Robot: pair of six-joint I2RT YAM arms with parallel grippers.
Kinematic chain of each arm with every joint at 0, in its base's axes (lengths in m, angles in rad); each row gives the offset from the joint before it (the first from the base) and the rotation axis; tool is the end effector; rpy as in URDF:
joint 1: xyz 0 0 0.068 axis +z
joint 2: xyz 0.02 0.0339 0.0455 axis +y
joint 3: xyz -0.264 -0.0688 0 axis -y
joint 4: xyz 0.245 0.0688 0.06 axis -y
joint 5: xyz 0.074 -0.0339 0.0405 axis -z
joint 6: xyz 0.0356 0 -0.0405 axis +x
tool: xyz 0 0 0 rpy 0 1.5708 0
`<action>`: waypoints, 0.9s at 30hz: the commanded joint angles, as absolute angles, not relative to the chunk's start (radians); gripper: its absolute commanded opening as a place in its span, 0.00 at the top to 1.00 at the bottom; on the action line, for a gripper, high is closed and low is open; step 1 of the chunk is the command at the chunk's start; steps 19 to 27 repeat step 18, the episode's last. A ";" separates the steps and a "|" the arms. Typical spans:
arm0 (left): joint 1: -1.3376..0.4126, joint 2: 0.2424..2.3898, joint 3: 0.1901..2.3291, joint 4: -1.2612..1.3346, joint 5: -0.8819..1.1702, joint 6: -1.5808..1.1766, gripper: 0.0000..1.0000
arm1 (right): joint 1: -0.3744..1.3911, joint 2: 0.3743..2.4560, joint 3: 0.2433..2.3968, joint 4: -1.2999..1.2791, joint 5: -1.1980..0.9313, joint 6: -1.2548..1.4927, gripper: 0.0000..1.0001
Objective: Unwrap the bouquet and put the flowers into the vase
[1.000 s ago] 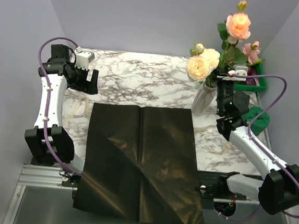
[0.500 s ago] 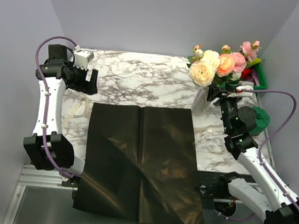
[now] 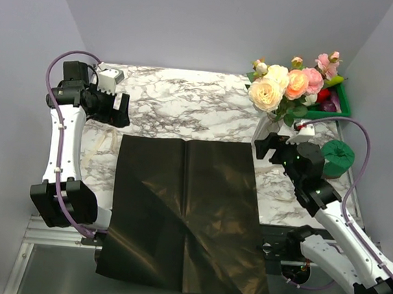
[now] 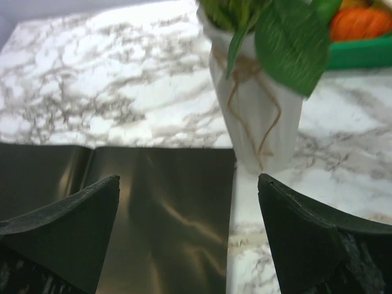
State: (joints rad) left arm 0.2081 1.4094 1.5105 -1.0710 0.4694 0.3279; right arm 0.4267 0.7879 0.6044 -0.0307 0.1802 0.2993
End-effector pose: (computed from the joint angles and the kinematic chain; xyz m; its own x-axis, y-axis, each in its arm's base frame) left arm 0.2725 0.0411 0.3713 -0.7428 0.1367 -0.6554 0.3224 0.9310 -0.1711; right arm 0.1776 0.0737 0.2918 -0.2580 0.2014 -0.9449 -0.1797 0.9510 0.2517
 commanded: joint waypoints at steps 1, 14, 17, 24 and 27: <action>0.213 1.371 1.453 -1.054 0.494 0.319 0.01 | 0.448 0.796 0.692 -0.265 0.083 0.380 0.00; 0.213 1.361 1.405 -1.011 0.485 0.308 0.01 | 0.451 0.791 0.863 -0.350 -0.054 0.319 0.00; 0.212 1.359 1.394 -0.999 0.488 0.305 0.01 | 0.454 0.807 0.870 -0.359 -0.049 0.298 0.00; 0.213 1.358 1.391 -0.994 0.486 0.305 0.01 | 0.454 0.799 0.865 -0.350 -0.051 0.293 0.00; 0.213 1.358 1.391 -0.994 0.486 0.305 0.01 | 0.454 0.799 0.865 -0.350 -0.051 0.293 0.00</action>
